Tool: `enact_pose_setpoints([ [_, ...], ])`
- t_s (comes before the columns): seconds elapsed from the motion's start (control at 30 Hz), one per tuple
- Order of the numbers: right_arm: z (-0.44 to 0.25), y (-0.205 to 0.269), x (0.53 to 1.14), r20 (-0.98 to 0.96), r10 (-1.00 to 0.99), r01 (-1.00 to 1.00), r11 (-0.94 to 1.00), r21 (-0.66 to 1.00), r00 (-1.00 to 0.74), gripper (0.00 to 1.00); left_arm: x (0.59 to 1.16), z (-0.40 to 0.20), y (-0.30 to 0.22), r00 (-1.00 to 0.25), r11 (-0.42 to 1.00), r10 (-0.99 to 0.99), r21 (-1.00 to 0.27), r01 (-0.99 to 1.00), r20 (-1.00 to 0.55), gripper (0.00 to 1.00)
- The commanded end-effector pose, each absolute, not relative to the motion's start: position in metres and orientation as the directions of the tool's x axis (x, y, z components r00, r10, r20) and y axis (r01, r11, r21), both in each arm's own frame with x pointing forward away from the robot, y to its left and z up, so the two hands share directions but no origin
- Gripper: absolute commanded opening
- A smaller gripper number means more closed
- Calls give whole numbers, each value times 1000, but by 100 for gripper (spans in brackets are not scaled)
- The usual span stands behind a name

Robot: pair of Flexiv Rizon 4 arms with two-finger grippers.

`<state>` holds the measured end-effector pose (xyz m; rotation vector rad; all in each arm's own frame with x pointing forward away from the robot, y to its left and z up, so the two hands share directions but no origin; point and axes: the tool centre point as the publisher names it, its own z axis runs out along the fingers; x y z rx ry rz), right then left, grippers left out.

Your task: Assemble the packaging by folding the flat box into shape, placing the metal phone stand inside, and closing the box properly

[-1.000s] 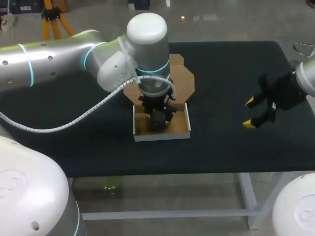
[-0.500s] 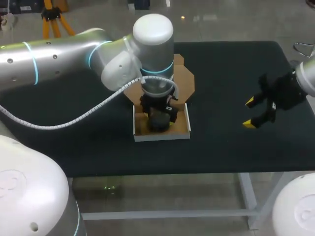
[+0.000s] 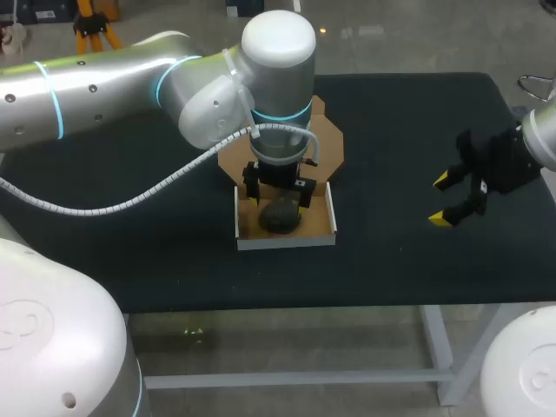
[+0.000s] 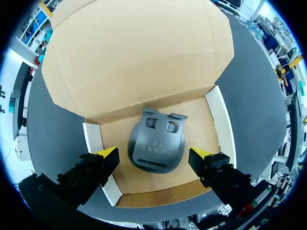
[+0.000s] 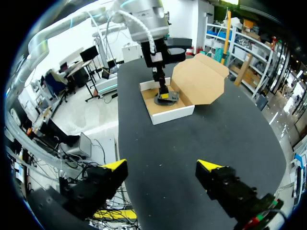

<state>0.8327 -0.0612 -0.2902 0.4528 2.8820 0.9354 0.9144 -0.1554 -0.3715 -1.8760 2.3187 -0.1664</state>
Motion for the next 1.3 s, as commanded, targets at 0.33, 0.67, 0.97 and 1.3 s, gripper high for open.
enact_pose_setpoints([
  [0.33,-290,-62,832,16,300,252,769,587,-954,100,904,-365,-159,-83,85,-996,-171,-982,-16,100],
  [0.67,-290,-62,832,16,300,252,769,587,-954,100,899,-377,-162,-8,10,-1000,-136,-991,-14,100],
  [0.97,-290,-62,832,16,300,252,769,587,-954,100,890,-386,-163,29,-28,-1000,-107,-994,-9,100],
  [1.3,-290,-62,832,16,300,252,769,587,-954,100,866,-388,-164,37,-36,-999,-78,-996,-8,100],
])
